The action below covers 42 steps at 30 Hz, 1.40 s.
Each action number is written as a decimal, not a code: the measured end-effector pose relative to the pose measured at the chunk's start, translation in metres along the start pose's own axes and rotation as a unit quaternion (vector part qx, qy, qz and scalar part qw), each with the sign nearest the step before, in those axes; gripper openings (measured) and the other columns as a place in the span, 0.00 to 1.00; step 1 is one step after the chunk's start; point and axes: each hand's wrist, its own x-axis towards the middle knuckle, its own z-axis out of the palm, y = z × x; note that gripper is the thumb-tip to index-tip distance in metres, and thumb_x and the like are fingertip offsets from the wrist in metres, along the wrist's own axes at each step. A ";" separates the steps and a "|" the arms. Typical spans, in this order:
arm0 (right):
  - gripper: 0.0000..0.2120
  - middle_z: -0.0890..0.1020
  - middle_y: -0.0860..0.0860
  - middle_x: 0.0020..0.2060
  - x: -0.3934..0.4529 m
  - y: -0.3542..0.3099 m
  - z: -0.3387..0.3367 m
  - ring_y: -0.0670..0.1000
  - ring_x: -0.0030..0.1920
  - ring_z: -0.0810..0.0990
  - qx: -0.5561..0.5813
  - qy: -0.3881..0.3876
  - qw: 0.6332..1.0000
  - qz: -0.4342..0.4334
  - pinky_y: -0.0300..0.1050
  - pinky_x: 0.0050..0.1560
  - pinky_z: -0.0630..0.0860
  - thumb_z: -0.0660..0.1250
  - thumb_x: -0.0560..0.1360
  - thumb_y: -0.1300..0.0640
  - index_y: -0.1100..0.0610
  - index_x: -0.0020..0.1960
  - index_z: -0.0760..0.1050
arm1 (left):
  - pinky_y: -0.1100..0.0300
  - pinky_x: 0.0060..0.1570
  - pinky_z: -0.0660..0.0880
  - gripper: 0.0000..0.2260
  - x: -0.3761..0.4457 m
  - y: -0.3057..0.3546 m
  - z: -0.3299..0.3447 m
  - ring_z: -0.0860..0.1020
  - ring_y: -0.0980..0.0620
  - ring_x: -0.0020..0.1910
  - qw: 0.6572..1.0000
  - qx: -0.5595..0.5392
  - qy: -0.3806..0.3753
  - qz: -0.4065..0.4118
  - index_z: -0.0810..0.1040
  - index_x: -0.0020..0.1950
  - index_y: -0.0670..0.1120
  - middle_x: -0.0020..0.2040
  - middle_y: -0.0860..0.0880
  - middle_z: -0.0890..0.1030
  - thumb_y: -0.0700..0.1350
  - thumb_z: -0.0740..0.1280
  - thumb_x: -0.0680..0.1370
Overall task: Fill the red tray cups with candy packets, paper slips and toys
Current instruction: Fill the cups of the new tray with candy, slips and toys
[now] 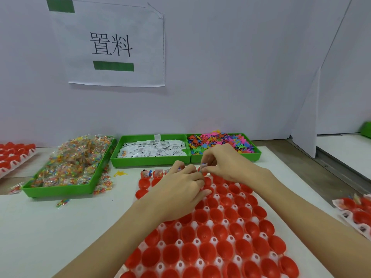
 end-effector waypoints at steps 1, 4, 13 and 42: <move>0.05 0.86 0.49 0.41 0.000 0.000 0.000 0.42 0.41 0.83 0.001 0.002 1.000 -0.002 0.40 0.48 0.82 0.76 0.75 0.56 0.55 0.50 0.84 | 0.52 0.71 0.57 0.26 0.000 0.000 0.000 0.70 0.54 0.66 1.000 -0.002 0.000 0.000 0.77 0.66 0.52 0.63 0.59 0.77 0.60 0.44 0.86; 0.07 0.86 0.48 0.40 0.001 0.002 0.000 0.43 0.41 0.84 0.004 0.007 1.000 -0.008 0.43 0.48 0.83 0.78 0.73 0.56 0.55 0.49 0.83 | 0.53 0.71 0.58 0.28 0.000 0.000 -0.001 0.70 0.55 0.66 1.000 -0.019 0.005 0.004 0.76 0.67 0.53 0.63 0.59 0.78 0.59 0.40 0.85; 0.11 0.87 0.50 0.46 0.007 0.005 0.004 0.44 0.45 0.83 -0.016 -0.022 1.000 -0.005 0.41 0.53 0.81 0.75 0.76 0.56 0.57 0.57 0.84 | 0.56 0.69 0.56 0.30 0.000 -0.001 -0.002 0.70 0.57 0.65 0.999 -0.029 0.005 0.015 0.77 0.65 0.56 0.61 0.61 0.79 0.58 0.37 0.84; 0.18 0.85 0.50 0.58 0.028 -0.004 -0.039 0.47 0.58 0.83 0.001 -0.255 0.967 0.025 0.45 0.61 0.80 0.75 0.77 0.56 0.53 0.66 0.80 | 0.55 0.69 0.57 0.23 -0.004 -0.005 -0.003 0.69 0.56 0.67 0.998 -0.058 -0.006 0.008 0.74 0.70 0.54 0.63 0.59 0.78 0.57 0.44 0.86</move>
